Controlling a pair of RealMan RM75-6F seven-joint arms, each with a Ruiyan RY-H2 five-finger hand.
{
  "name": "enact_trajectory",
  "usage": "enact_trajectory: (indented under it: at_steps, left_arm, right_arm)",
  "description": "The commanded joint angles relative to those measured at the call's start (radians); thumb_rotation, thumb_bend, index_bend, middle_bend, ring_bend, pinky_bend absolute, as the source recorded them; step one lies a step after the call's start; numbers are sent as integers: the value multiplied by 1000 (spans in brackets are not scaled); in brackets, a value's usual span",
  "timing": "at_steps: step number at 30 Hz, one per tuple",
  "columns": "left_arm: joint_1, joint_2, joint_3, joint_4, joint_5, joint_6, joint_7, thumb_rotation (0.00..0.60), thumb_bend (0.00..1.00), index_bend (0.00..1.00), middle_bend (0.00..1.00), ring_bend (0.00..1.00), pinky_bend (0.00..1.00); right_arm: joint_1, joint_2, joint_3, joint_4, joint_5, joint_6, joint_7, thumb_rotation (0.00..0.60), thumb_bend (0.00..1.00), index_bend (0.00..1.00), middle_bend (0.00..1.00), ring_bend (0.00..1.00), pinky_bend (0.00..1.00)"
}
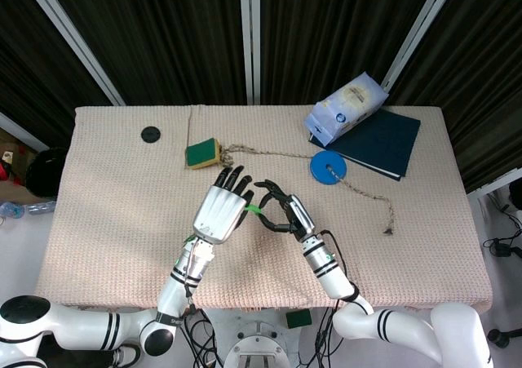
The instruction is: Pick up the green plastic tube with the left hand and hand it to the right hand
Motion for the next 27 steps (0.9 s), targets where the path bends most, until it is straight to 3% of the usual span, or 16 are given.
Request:
enact_trajectory:
  at_steps: [1, 27]
  left_arm:
    - [0, 0, 0, 1, 0, -1, 0, 600, 404, 607, 310, 154, 215]
    - [-3, -3, 3, 4, -3, -3, 1, 600, 404, 607, 312, 154, 214]
  right_arm:
    - [1, -1, 0, 1, 0, -1, 3, 600, 337, 556, 164, 0, 0]
    - [16, 11, -7, 4, -9, -20, 38, 600, 331, 517, 163, 0, 0]
